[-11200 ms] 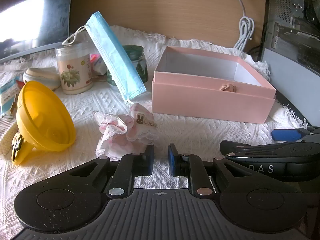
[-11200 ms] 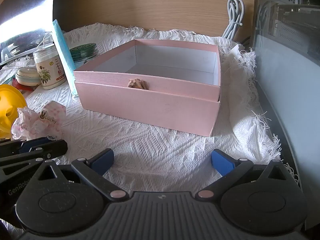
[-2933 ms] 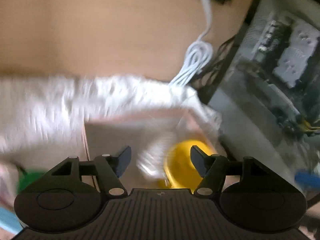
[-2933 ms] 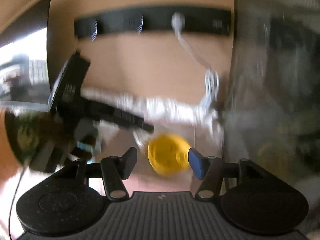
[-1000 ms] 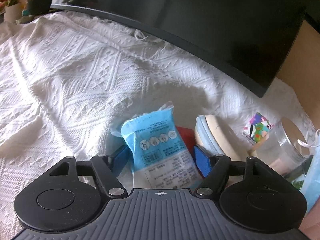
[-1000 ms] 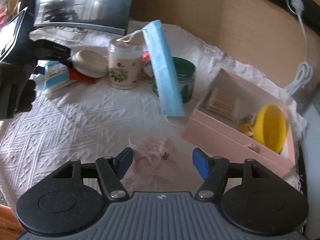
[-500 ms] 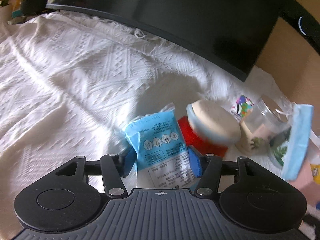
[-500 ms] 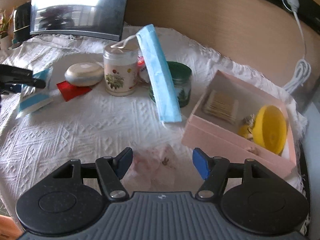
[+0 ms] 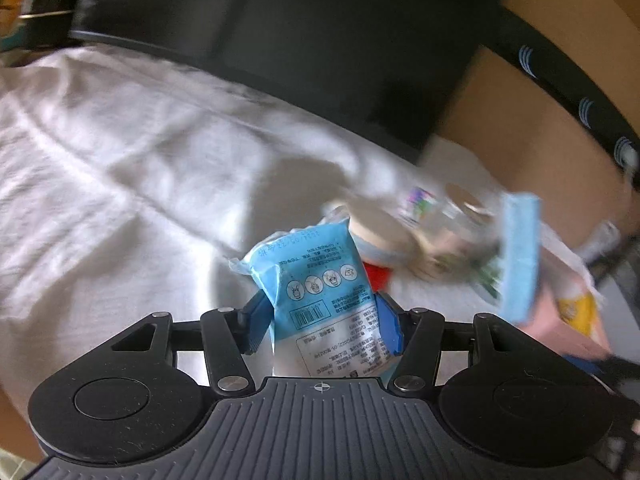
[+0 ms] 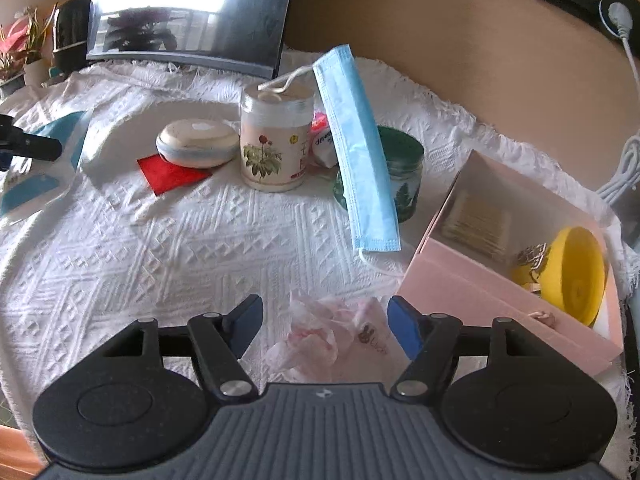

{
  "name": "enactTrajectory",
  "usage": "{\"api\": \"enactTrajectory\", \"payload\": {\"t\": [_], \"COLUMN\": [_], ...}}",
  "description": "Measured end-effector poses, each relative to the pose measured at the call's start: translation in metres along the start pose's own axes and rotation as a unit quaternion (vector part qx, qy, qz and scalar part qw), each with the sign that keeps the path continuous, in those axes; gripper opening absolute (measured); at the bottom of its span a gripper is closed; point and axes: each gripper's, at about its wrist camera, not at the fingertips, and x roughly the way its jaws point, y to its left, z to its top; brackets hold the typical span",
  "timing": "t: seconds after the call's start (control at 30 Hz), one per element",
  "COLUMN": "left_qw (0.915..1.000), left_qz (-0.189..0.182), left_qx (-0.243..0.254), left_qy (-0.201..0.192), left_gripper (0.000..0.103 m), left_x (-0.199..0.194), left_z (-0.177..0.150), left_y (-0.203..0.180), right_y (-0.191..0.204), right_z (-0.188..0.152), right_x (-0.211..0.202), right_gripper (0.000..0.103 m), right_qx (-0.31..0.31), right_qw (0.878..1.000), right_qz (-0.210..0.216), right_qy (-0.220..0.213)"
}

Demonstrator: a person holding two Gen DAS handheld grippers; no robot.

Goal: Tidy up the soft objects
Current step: 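Carry the blue packet into the box with left while right grasps and drops the pink scrunchie in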

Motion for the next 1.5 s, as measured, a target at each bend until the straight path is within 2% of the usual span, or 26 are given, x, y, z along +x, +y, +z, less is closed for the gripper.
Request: {"api": "enactTrajectory", "payload": {"t": [0.17, 0.2, 0.23, 0.3, 0.43, 0.53, 0.73, 0.77, 0.83, 0.97, 1.13, 1.2, 1.27, 1.3, 1.37, 1.43, 1.5], "left_qw": [0.9964, 0.9946, 0.9926, 0.9879, 0.9738, 0.9607, 0.9264, 0.9210, 0.9166, 0.9149, 0.9230, 0.9258, 0.9221, 0.9187, 0.9163, 0.9196, 0.9300], "left_qz": [-0.059, -0.071, -0.081, -0.099, -0.144, -0.183, -0.253, -0.254, -0.271, -0.291, -0.277, -0.270, -0.270, -0.263, -0.217, -0.192, -0.190], "left_qx": [0.029, 0.038, 0.047, 0.063, 0.104, 0.129, 0.183, 0.199, 0.207, 0.226, 0.250, 0.253, 0.266, 0.280, 0.316, 0.327, 0.303], "left_qy": [0.054, 0.066, 0.078, 0.101, 0.142, 0.164, 0.210, 0.218, 0.209, 0.167, 0.095, 0.077, 0.079, 0.094, 0.118, 0.103, 0.086], "left_gripper": [0.061, 0.061, 0.061, 0.061, 0.061, 0.061, 0.061, 0.061, 0.061, 0.061, 0.061, 0.061, 0.063, 0.064, 0.060, 0.060, 0.060], "left_x": [0.017, 0.022, 0.026, 0.035, 0.051, 0.057, 0.071, 0.073, 0.075, 0.082, 0.105, 0.121, 0.149, 0.168, 0.202, 0.218, 0.221], "left_z": [-0.017, -0.020, -0.024, -0.032, -0.044, -0.048, -0.053, -0.050, -0.043, -0.017, 0.022, 0.032, 0.034, 0.030, 0.015, 0.006, 0.009], "left_y": [-0.034, -0.042, -0.051, -0.065, -0.100, -0.127, -0.184, -0.192, -0.209, -0.245, -0.289, -0.302, -0.316, -0.324, -0.337, -0.341, -0.335], "right_y": [-0.004, -0.007, -0.011, -0.017, -0.031, -0.045, -0.080, -0.088, -0.104, -0.141, -0.184, -0.197, -0.207, -0.212, -0.219, -0.224, -0.230], "right_z": [-0.007, -0.008, -0.010, -0.013, -0.017, -0.019, -0.020, -0.017, -0.010, 0.016, 0.062, 0.077, 0.087, 0.091, 0.094, 0.092, 0.090], "right_x": [0.020, 0.018, 0.013, 0.006, -0.017, -0.041, -0.088, -0.093, -0.103, -0.121, -0.123, -0.120, -0.114, -0.110, -0.098, -0.086, -0.073], "right_gripper": [0.070, 0.065, 0.053, 0.038, 0.027, 0.027, 0.027, 0.027, 0.027, 0.027, 0.027, 0.027, 0.027, 0.027, 0.027, 0.027, 0.027], "right_qx": [0.003, 0.012, 0.024, 0.037, 0.054, 0.064, 0.080, 0.087, 0.102, 0.139, 0.168, 0.170, 0.176, 0.181, 0.192, 0.202, 0.214], "right_qw": [0.999, 0.999, 0.999, 0.999, 0.998, 0.998, 0.996, 0.995, 0.992, 0.984, 0.973, 0.969, 0.966, 0.965, 0.963, 0.962, 0.962], "right_qz": [-0.015, -0.012, -0.009, -0.003, -0.004, -0.013, -0.047, -0.056, -0.073, -0.099, -0.125, -0.142, -0.153, -0.155, -0.158, -0.160, -0.154], "right_qy": [0.032, 0.033, 0.028, 0.024, 0.019, 0.017, 0.019, 0.014, -0.002, -0.047, -0.093, -0.106, -0.112, -0.112, -0.104, -0.090, -0.077]}}
